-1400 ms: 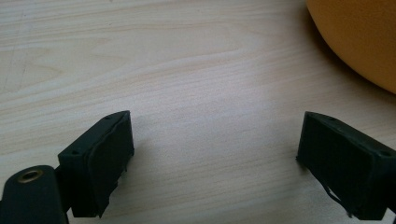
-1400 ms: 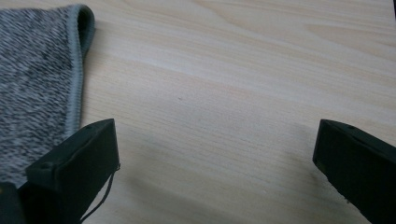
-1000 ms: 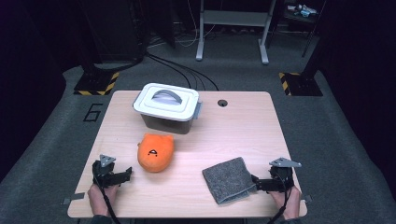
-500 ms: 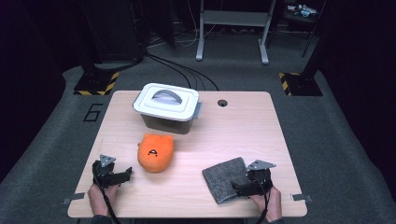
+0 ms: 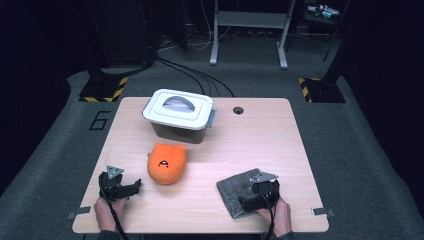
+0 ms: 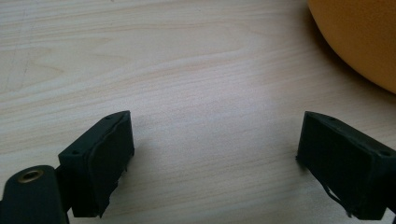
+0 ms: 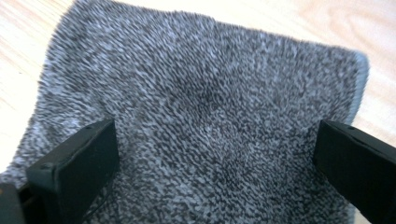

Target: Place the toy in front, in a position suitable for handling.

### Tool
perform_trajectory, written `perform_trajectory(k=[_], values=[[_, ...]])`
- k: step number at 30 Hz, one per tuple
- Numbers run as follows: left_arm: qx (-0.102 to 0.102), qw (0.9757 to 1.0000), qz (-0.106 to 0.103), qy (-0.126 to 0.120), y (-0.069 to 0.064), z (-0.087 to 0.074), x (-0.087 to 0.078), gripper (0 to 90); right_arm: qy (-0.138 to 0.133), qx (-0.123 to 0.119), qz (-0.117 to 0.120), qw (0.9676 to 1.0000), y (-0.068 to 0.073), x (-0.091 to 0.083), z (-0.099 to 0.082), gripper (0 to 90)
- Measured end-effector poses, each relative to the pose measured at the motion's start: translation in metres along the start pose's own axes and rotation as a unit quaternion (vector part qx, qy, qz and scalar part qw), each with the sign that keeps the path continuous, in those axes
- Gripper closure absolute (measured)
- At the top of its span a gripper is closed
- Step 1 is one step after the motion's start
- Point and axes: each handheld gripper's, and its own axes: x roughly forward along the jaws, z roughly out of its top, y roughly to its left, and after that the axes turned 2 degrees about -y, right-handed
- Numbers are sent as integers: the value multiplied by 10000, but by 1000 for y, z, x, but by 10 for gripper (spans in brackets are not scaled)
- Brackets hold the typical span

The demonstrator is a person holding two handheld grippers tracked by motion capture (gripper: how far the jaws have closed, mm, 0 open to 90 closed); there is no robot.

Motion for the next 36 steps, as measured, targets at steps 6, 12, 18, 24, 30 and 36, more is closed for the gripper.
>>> perform_trajectory(k=[6,12,18,24,30,36], values=[[0,10000,2,3,0,0,0,105,-42,48,64,10000,-2,0,-4,127],[-5,10000,27,0,0,0,0,105,-96,91,27,9999,-1,-5,-4,344],[-6,10000,28,0,0,0,0,106,-150,85,87,9998,-3,-8,-5,511],[-13,10000,35,-3,0,0,0,106,-137,-6,39,9999,0,-9,-3,620],[-21,10000,21,20,0,0,0,106,-228,-11,-18,9997,2,-12,-3,667],[-25,10000,36,14,1,0,0,106,-379,121,-44,9992,-1,-20,0,675]])
